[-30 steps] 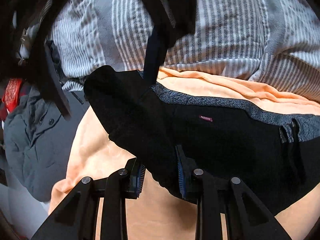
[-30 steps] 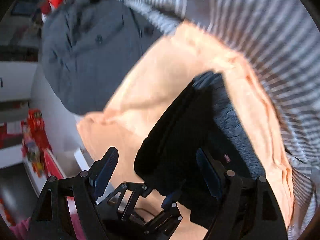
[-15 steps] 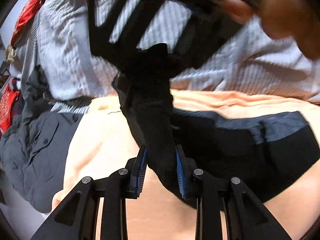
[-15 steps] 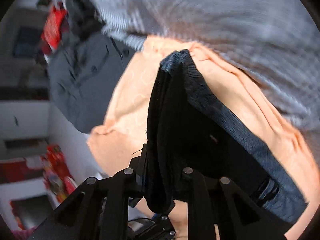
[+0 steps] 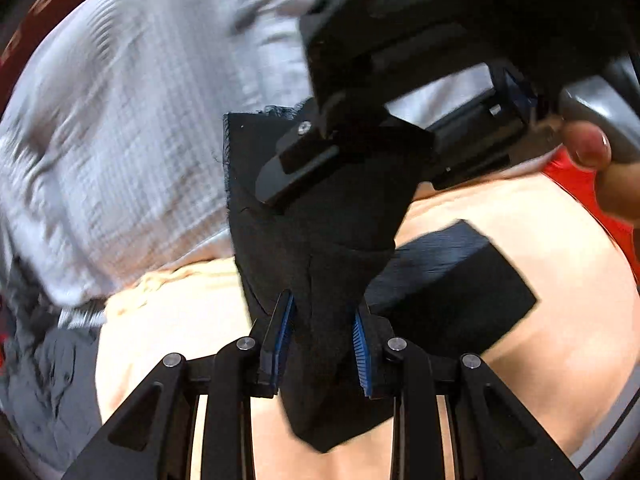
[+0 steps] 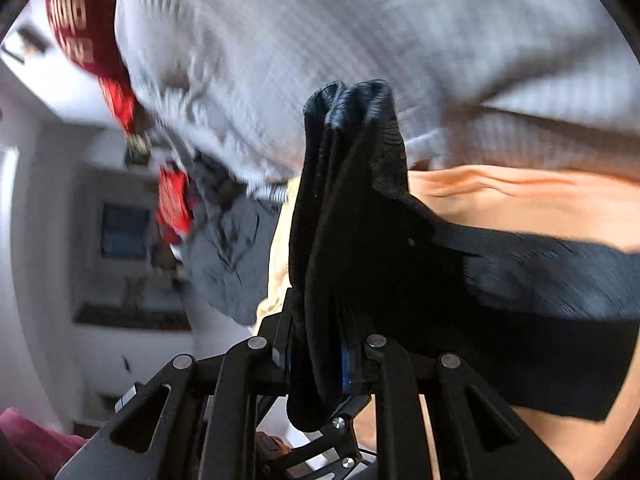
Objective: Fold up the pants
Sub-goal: 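Lift the grasped edge and fold the trousers over onto themselves with both grippers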
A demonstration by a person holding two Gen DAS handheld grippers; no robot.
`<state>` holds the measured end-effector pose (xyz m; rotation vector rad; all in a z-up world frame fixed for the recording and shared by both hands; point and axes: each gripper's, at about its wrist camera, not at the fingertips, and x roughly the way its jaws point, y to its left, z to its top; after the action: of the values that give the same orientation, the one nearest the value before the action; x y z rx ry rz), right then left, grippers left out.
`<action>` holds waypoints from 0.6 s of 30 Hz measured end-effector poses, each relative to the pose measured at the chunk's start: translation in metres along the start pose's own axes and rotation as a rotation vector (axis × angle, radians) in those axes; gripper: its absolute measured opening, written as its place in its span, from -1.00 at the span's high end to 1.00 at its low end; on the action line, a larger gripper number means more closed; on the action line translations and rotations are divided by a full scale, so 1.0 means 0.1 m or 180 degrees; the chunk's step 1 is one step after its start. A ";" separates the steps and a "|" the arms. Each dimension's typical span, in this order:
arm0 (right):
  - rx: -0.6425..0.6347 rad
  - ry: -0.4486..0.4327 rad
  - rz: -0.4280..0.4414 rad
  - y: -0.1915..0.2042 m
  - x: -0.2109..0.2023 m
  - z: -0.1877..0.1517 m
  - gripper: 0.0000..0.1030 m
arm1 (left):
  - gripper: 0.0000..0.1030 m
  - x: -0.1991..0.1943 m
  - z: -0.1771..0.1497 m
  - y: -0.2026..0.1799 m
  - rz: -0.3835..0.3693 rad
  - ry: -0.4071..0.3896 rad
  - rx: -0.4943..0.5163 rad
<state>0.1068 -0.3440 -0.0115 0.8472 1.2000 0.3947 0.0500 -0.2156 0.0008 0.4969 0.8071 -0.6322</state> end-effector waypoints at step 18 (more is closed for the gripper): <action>0.1084 -0.0371 0.0005 -2.10 -0.54 -0.71 0.65 | -0.05 0.63 -0.37 -1.26 -0.0252 0.0790 0.0722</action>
<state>-0.0110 -0.4897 -0.1422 1.1481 1.1746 0.1397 -0.0211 -0.3024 -0.0922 0.7636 0.9983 -0.7491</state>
